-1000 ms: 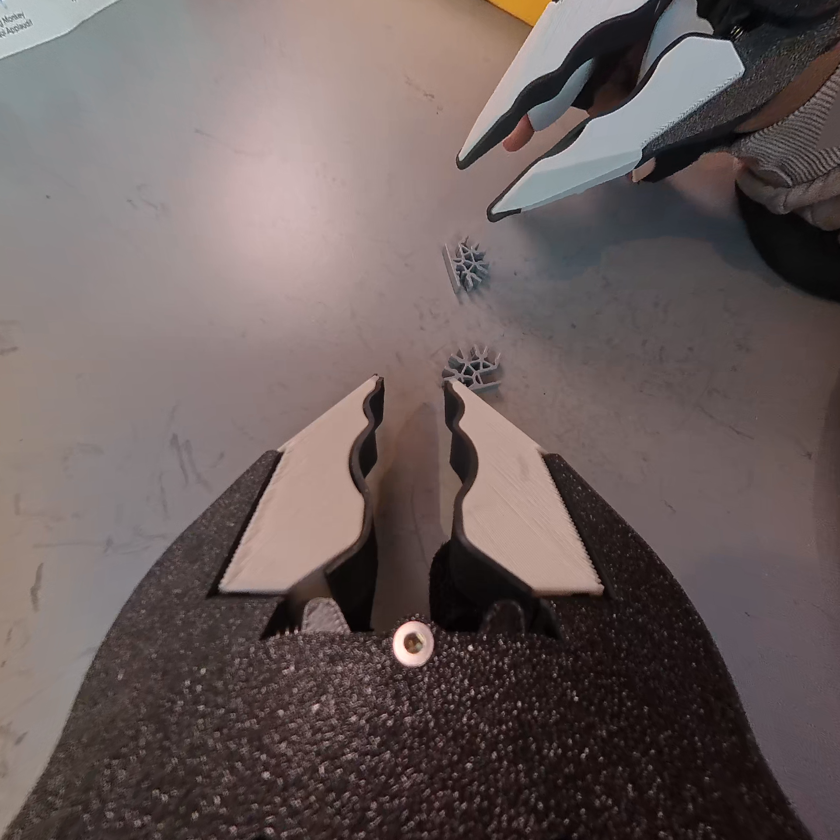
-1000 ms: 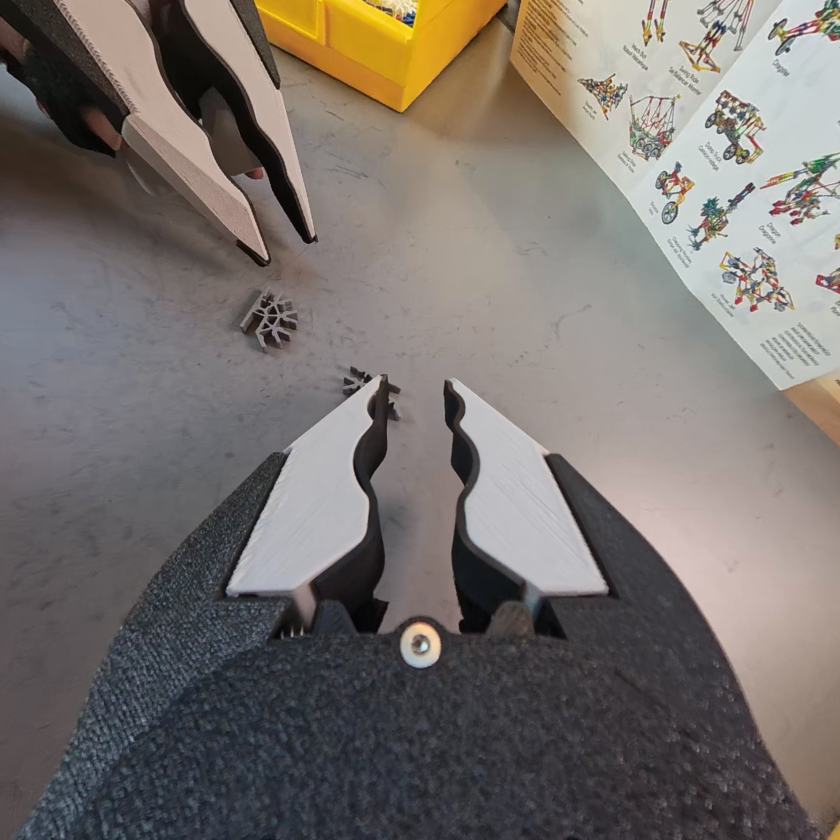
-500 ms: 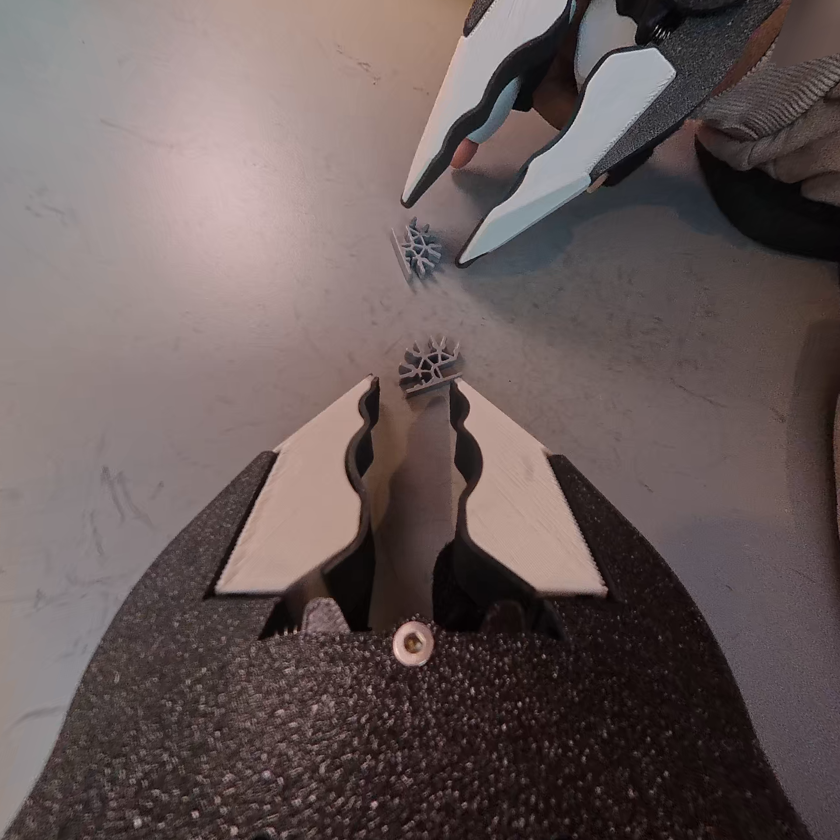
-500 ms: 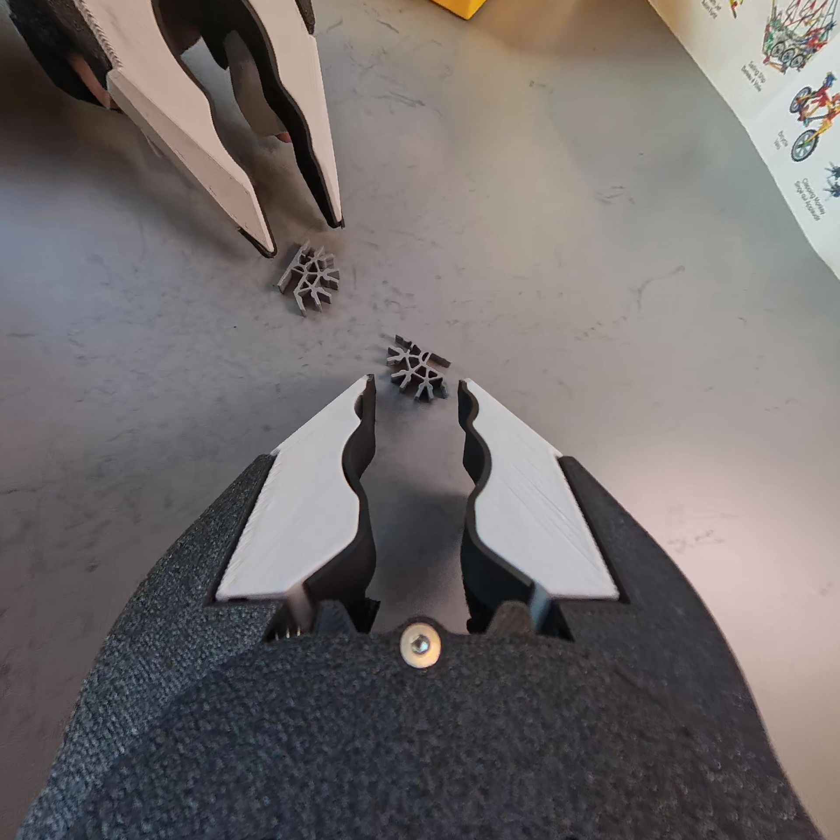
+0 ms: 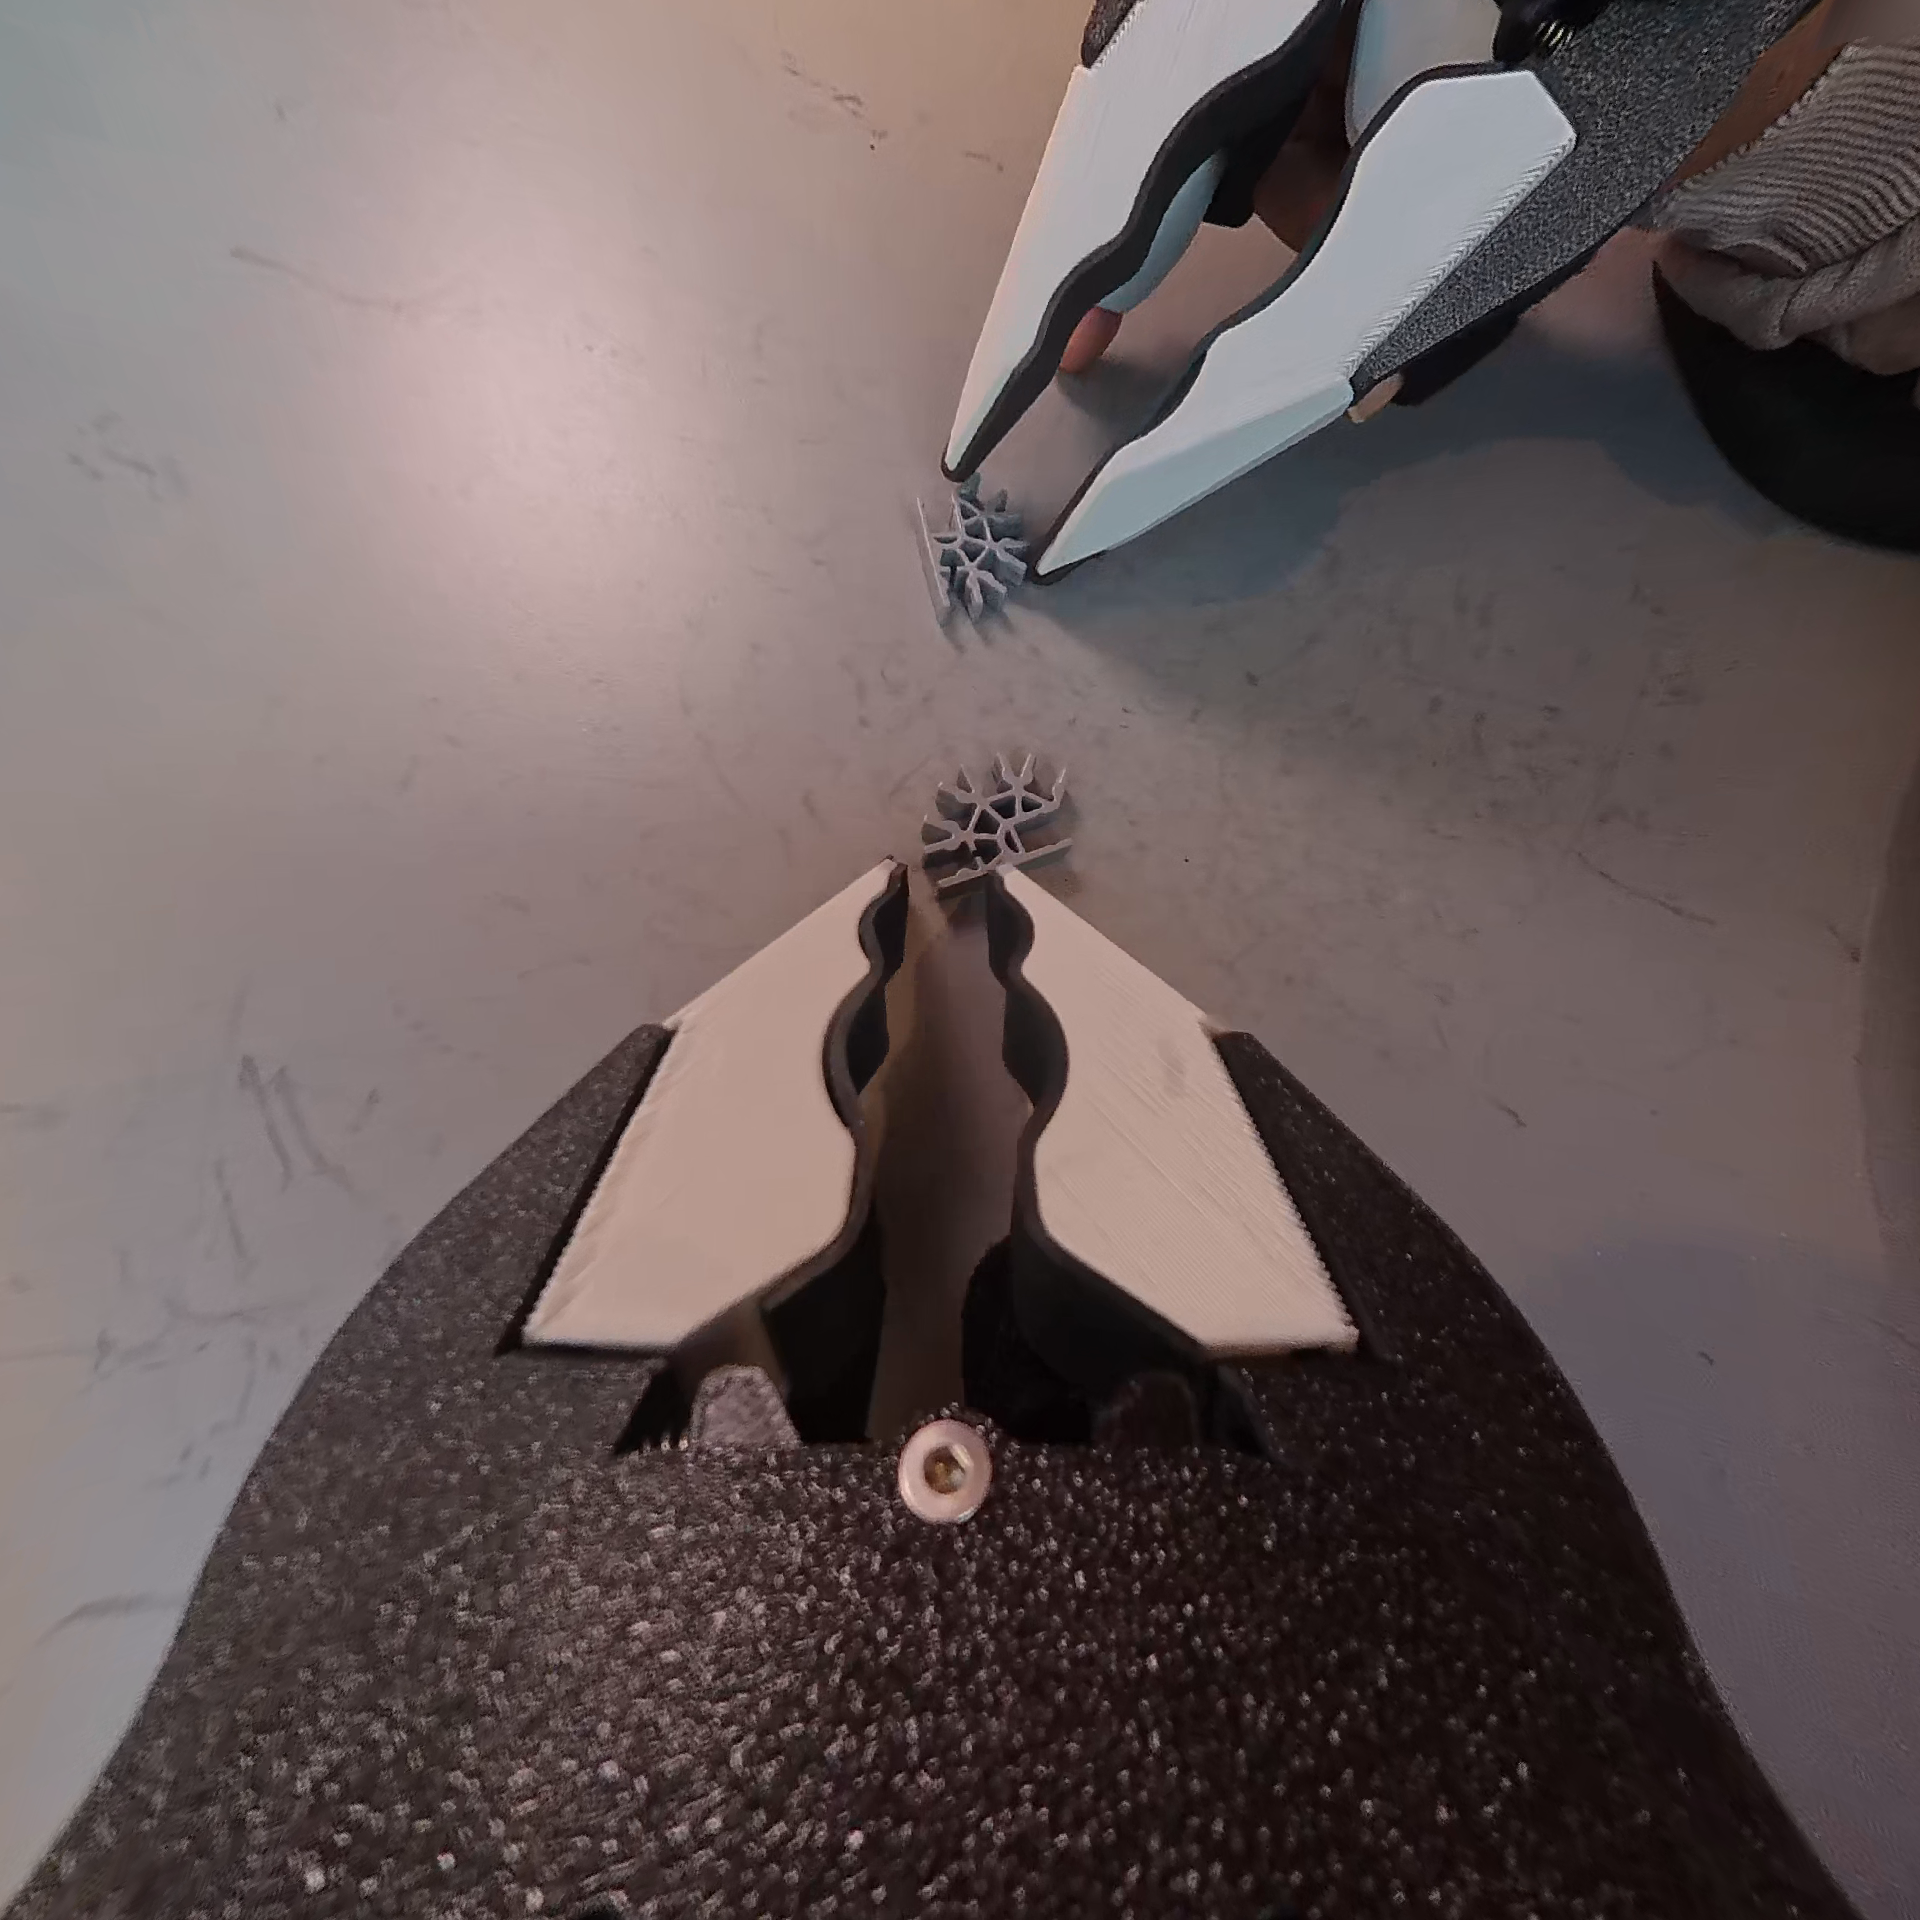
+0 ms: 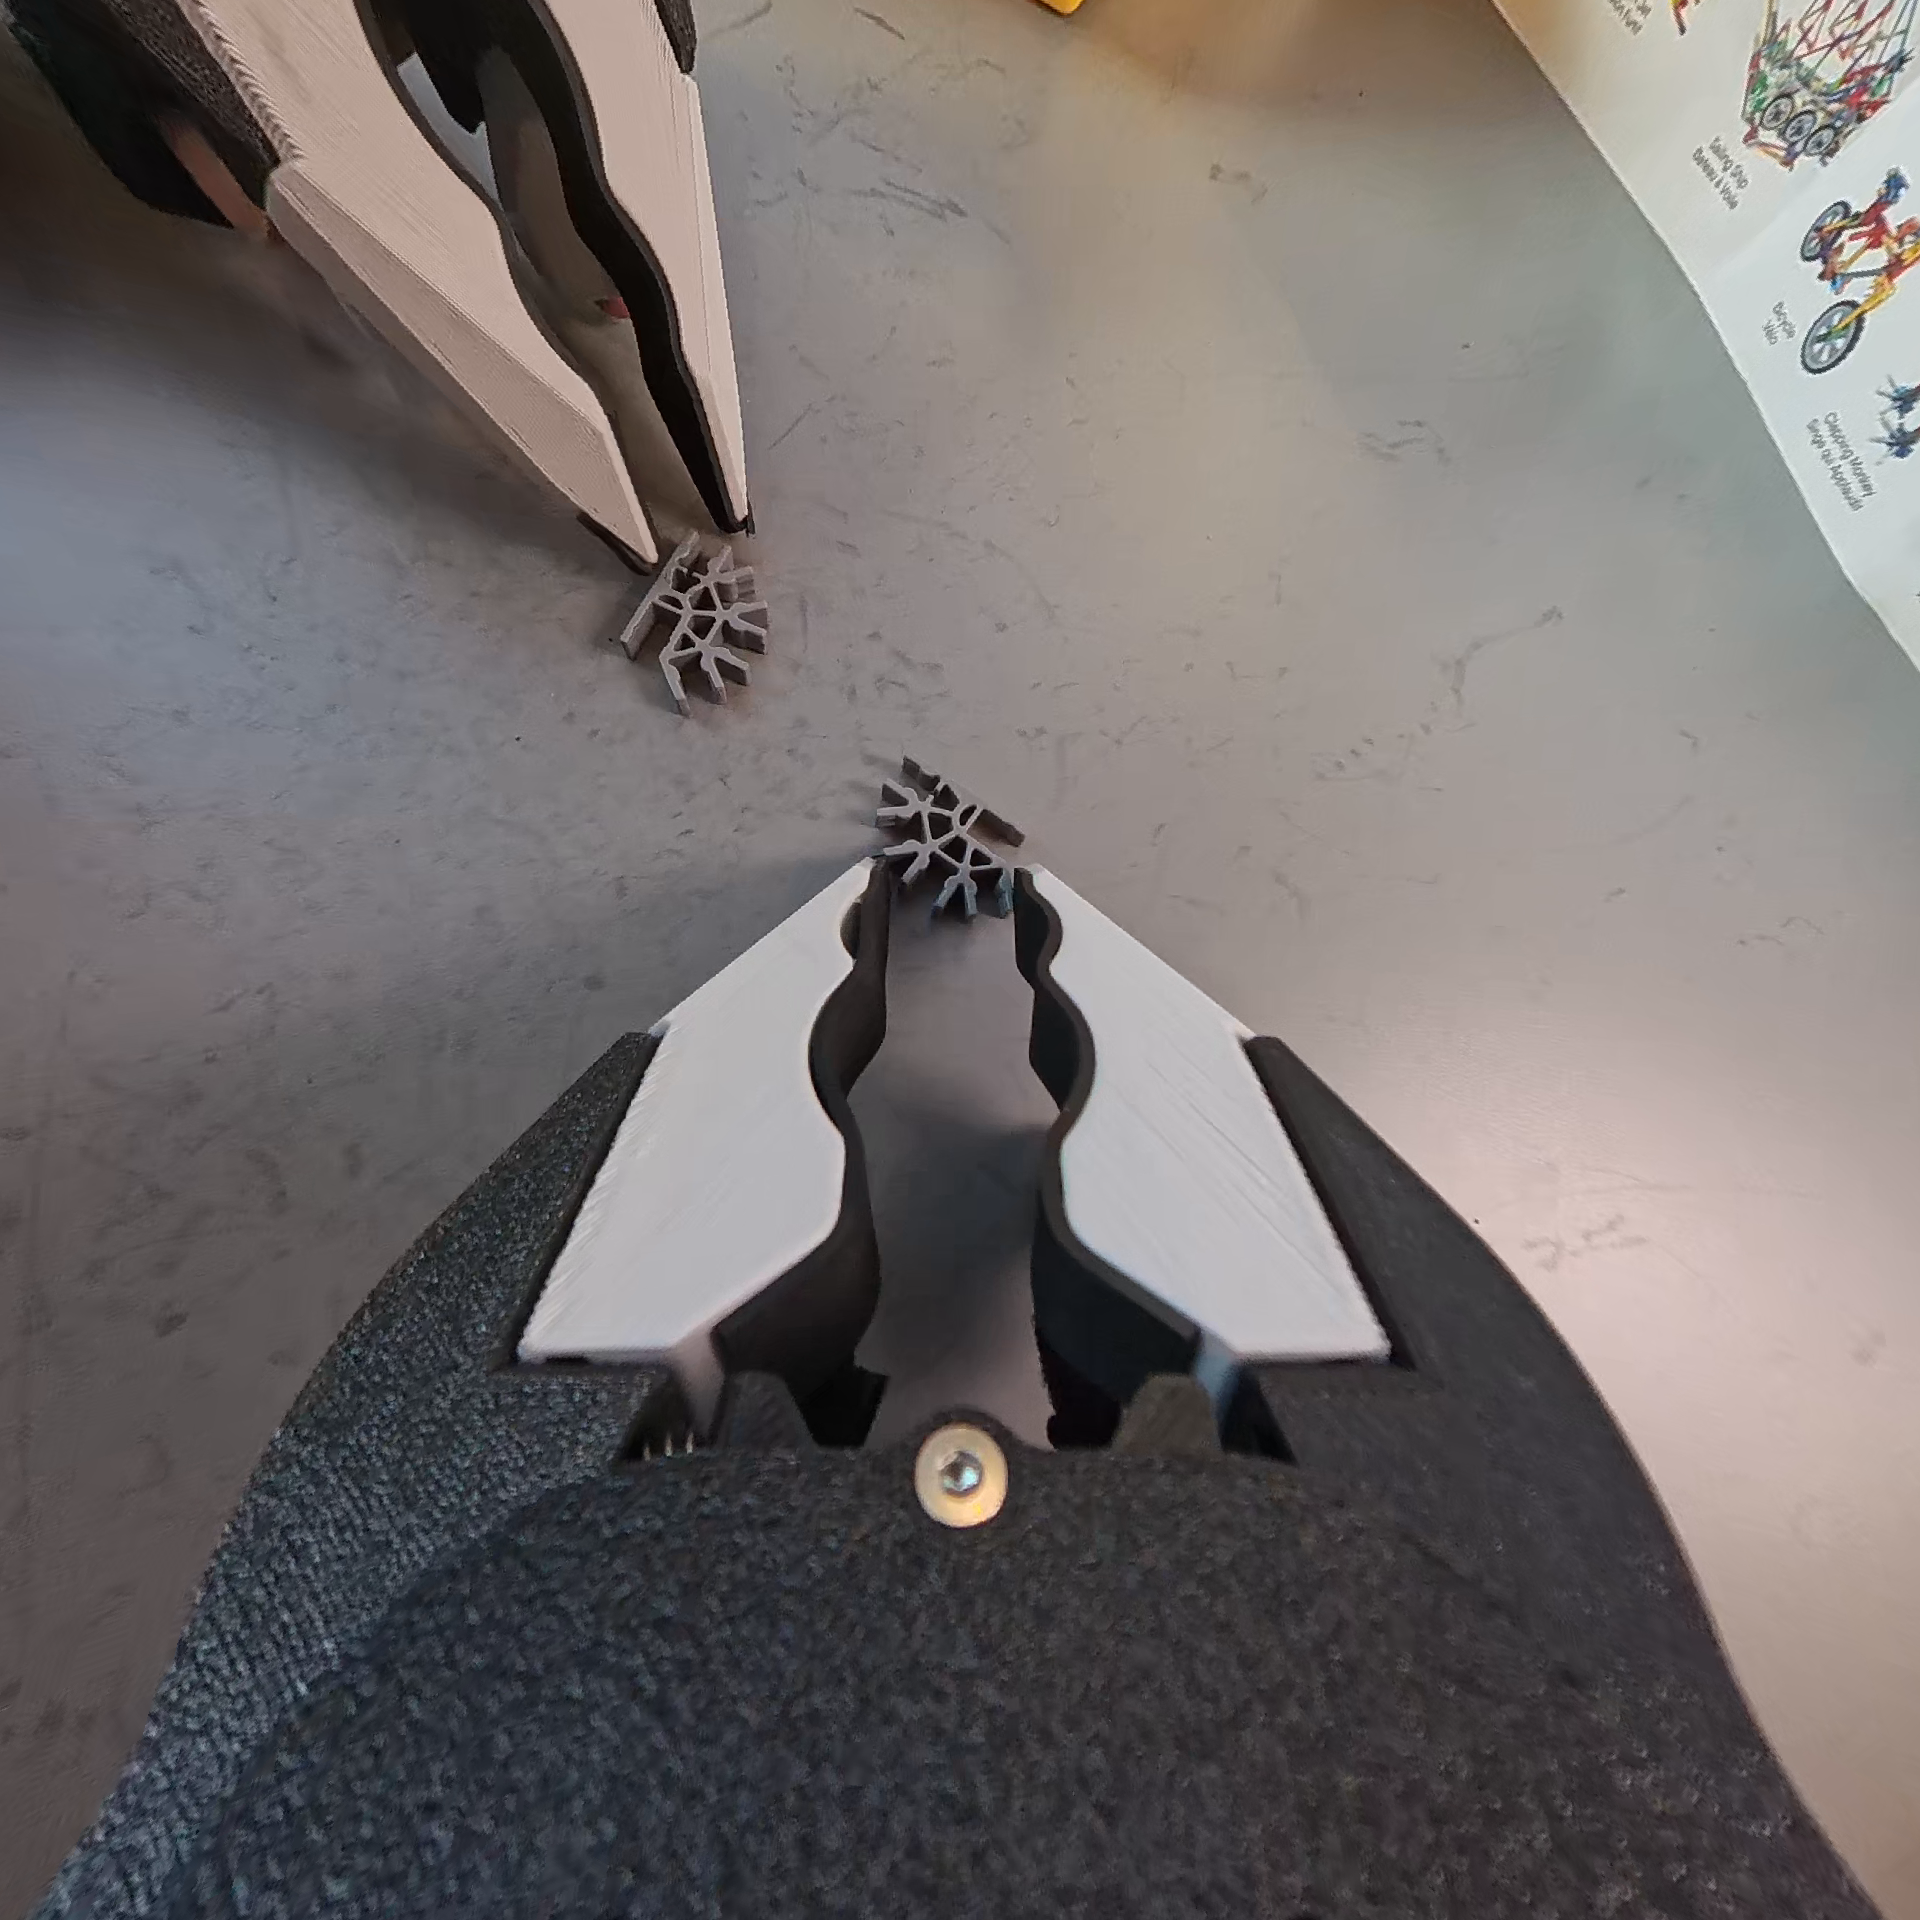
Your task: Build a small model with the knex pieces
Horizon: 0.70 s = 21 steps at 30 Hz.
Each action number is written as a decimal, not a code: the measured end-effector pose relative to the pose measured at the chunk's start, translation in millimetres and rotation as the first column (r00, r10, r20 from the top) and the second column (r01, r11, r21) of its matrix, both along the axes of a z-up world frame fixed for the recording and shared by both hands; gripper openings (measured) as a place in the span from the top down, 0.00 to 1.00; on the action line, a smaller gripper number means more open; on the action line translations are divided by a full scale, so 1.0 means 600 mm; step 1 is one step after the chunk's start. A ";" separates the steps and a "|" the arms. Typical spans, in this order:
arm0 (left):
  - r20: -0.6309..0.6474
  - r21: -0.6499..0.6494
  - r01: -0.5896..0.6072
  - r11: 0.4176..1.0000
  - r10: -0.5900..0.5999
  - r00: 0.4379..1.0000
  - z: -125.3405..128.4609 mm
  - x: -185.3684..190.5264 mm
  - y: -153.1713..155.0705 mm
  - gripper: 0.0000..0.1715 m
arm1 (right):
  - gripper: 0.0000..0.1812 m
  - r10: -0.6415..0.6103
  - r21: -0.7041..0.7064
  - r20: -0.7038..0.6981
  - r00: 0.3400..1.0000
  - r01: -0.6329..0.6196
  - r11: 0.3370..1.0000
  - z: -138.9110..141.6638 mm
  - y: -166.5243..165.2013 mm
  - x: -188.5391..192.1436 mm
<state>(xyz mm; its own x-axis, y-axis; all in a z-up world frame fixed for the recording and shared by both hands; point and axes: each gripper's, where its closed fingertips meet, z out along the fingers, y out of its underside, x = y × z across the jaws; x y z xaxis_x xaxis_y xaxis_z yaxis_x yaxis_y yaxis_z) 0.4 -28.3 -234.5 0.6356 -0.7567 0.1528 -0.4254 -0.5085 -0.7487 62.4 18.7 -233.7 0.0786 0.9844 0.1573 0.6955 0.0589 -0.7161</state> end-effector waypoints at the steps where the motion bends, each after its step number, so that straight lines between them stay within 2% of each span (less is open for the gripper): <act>1: -0.002 0.002 -0.003 1.000 0.003 1.000 0.000 0.000 0.001 0.92 | 0.90 0.001 -0.001 0.000 1.000 -0.001 1.000 0.000 0.000 0.000; 7: -0.006 0.010 -0.013 1.000 0.013 1.000 0.000 -0.001 0.004 0.96 | 0.90 0.000 -0.001 0.000 1.000 0.000 1.000 0.001 0.001 0.002; 10: 0.036 0.024 -0.040 0.999 0.039 0.999 0.012 -0.006 0.011 0.96 | 0.90 0.001 -0.004 -0.005 1.000 -0.001 1.000 0.002 0.001 0.002; 13: 0.133 0.050 -0.082 0.995 0.074 0.988 0.040 -0.013 0.023 0.92 | 0.85 -0.009 0.000 -0.040 0.999 0.009 1.000 0.013 0.005 0.000; 16: 0.219 0.129 -0.146 0.981 0.115 0.969 0.077 -0.028 0.040 0.85 | 0.78 -0.034 -0.008 -0.120 0.992 0.034 0.999 0.036 0.012 -0.006; 19: 0.246 0.249 -0.241 0.938 0.179 0.953 0.118 -0.063 0.059 0.82 | 0.71 -0.069 -0.014 -0.214 0.975 0.068 0.998 0.064 0.021 -0.010; 21: 0.247 0.326 -0.311 0.893 0.237 0.940 0.150 -0.101 0.070 0.81 | 0.71 -0.090 -0.019 -0.265 0.960 0.088 0.996 0.080 0.028 -0.010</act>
